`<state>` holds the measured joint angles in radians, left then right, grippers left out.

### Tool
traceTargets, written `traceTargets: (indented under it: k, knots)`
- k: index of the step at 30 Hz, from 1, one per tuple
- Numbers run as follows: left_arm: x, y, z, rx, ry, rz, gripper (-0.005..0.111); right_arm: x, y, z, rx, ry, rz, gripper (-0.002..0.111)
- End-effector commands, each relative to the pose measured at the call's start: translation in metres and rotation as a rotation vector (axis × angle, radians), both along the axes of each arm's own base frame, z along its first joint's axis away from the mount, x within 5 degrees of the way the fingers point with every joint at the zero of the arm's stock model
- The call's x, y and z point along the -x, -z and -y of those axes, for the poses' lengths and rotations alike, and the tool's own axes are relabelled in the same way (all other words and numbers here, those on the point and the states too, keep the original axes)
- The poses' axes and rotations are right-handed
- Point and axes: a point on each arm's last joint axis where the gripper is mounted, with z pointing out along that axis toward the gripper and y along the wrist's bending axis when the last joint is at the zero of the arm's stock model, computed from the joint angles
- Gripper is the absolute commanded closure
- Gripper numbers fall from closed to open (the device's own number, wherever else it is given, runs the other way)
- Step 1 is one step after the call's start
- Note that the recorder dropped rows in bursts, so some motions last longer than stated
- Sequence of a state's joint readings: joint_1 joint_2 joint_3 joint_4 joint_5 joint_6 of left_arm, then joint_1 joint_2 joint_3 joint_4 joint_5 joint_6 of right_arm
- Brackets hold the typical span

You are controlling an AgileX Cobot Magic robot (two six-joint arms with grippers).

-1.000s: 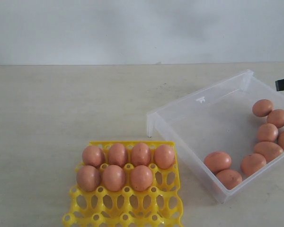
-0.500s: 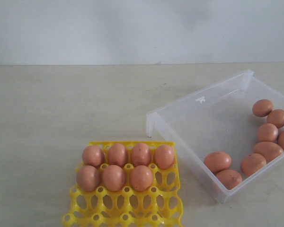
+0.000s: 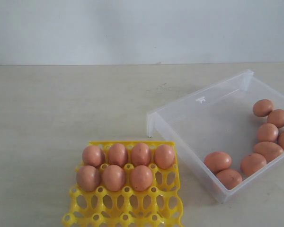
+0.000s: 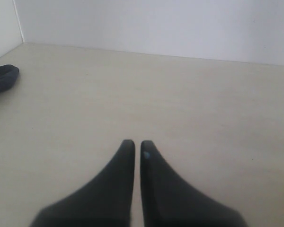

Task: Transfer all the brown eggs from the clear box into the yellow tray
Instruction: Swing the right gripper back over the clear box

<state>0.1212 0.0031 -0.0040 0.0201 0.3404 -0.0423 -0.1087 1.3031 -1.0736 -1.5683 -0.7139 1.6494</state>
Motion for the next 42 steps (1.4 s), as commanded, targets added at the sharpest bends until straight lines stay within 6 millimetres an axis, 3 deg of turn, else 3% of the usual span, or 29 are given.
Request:
traceTargets:
  k: [1,4,6,11,14,17,19,22,23,24,26,30,33,35,38,42]
  knots:
    - [0.000,0.001,0.000,-0.004,0.007,0.001,0.103,-0.007,-0.005,0.006,-0.063,0.076,-0.133,0.108]
    - [0.000,0.001,0.000,-0.004,0.007,0.001,0.103,-0.023,0.000,0.006,-0.122,0.064,-0.197,0.108]
    - [0.000,0.001,0.000,-0.004,0.007,0.001,0.103,-0.035,0.019,0.004,-0.134,0.028,-0.267,0.108]
    - [0.000,0.001,0.000,-0.004,0.007,0.001,0.103,-0.050,0.070,-0.013,-0.016,-0.334,-0.318,0.108]
    - [0.000,0.001,0.000,-0.004,0.007,0.001,0.103,-0.051,0.073,-0.014,0.015,-0.367,-0.291,0.108]
    - [0.000,0.001,0.000,-0.004,0.007,0.001,0.103,-0.041,0.053,-0.013,0.190,-0.363,-0.079,0.108]
    - [0.000,0.001,0.000,-0.004,0.007,0.001,0.103,-0.042,0.028,0.005,0.358,-0.078,0.058,0.108]
    - [0.000,0.001,0.000,-0.004,0.007,0.001,0.103,-0.038,-0.007,0.076,0.452,0.859,0.086,0.108]
    - [0.000,0.001,0.000,-0.004,0.007,0.001,0.103,-0.036,-0.007,0.087,0.546,0.962,0.082,0.108]
    - [0.000,0.001,0.000,-0.004,0.007,0.001,0.103,-0.036,0.005,0.101,0.705,1.054,-0.027,0.108]
    - [0.000,0.001,0.000,-0.004,0.007,0.001,0.103,-0.038,0.029,0.117,0.790,1.091,-0.242,0.108]
    - [0.000,0.001,0.000,-0.004,0.007,0.001,0.103,-0.038,0.099,0.135,0.823,0.924,-0.850,0.108]
    - [0.000,0.001,0.000,-0.004,0.005,0.002,0.103,-0.031,0.127,0.128,0.686,0.745,-1.139,0.108]
    - [0.000,0.001,0.000,-0.004,0.005,0.002,0.103,-0.025,0.132,0.117,0.654,0.610,-1.234,0.108]
    - [0.000,0.001,0.000,-0.004,0.005,0.002,0.103,-0.022,0.122,0.093,0.572,0.422,-1.277,0.108]
    - [0.000,0.001,0.000,-0.004,0.005,0.002,0.103,-0.036,0.111,0.072,0.492,0.309,-1.229,0.108]
